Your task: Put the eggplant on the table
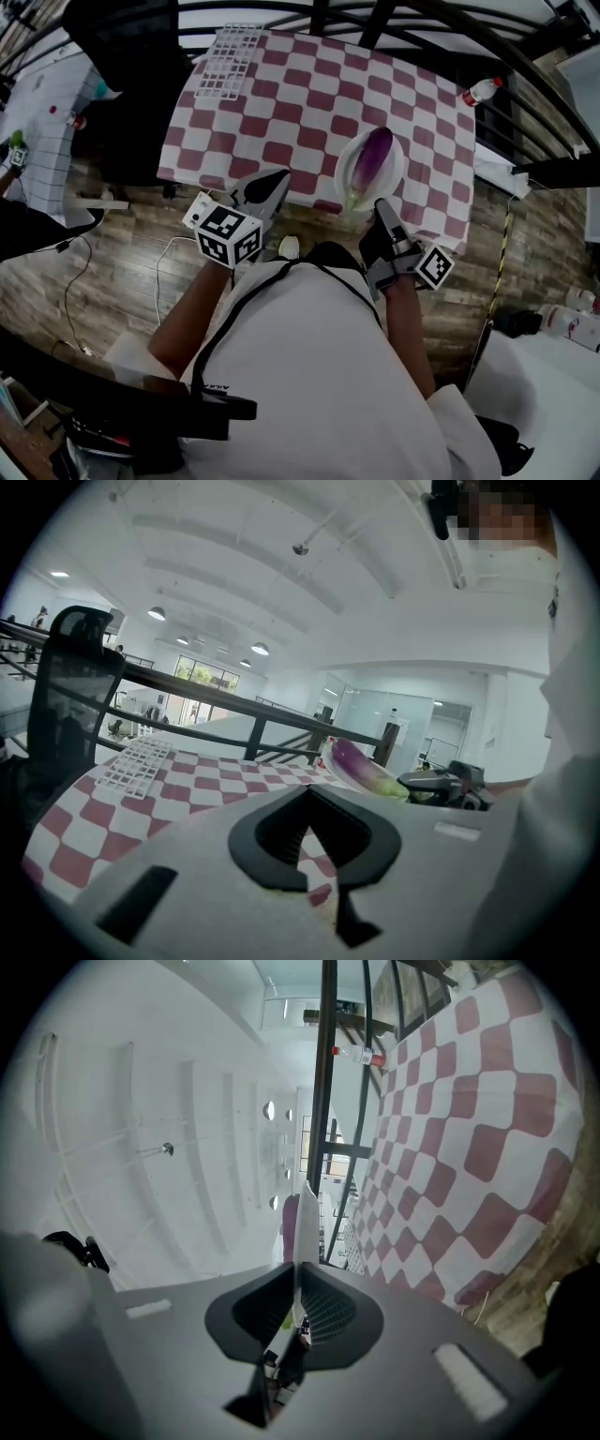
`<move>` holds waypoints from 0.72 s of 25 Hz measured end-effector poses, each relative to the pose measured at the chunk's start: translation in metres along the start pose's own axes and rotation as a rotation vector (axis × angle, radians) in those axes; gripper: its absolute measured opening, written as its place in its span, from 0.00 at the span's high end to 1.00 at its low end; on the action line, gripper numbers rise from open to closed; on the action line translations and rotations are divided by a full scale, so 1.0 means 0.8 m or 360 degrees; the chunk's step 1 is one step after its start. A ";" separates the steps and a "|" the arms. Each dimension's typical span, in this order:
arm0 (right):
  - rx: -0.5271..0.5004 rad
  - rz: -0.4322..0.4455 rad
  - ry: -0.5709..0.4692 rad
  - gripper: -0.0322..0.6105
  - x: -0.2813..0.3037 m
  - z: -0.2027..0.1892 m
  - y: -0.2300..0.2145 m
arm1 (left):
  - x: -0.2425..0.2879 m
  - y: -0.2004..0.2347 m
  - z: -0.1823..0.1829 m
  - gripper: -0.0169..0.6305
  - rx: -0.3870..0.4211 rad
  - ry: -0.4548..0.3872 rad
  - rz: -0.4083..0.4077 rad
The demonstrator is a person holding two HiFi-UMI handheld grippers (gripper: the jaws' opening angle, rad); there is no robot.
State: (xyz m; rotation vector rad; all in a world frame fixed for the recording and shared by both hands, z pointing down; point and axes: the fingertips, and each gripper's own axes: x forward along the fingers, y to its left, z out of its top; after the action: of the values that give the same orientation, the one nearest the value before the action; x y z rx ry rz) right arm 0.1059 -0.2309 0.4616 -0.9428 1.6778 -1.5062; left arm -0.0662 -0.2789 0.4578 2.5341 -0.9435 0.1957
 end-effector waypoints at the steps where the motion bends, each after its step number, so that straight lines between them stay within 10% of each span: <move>1: 0.0005 0.0005 0.0007 0.90 0.006 0.002 -0.003 | 0.000 0.007 0.000 0.97 -0.0009 0.0001 0.0008; 18: 0.0004 0.0107 0.0258 0.90 0.097 0.074 -0.056 | 0.055 0.062 -0.002 0.97 -0.0157 -0.0002 0.0248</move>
State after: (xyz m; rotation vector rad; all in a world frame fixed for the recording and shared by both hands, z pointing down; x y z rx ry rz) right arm 0.1210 -0.3304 0.4990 -0.7724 1.8024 -1.5752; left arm -0.0646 -0.3380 0.4881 2.3728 -1.1240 0.1890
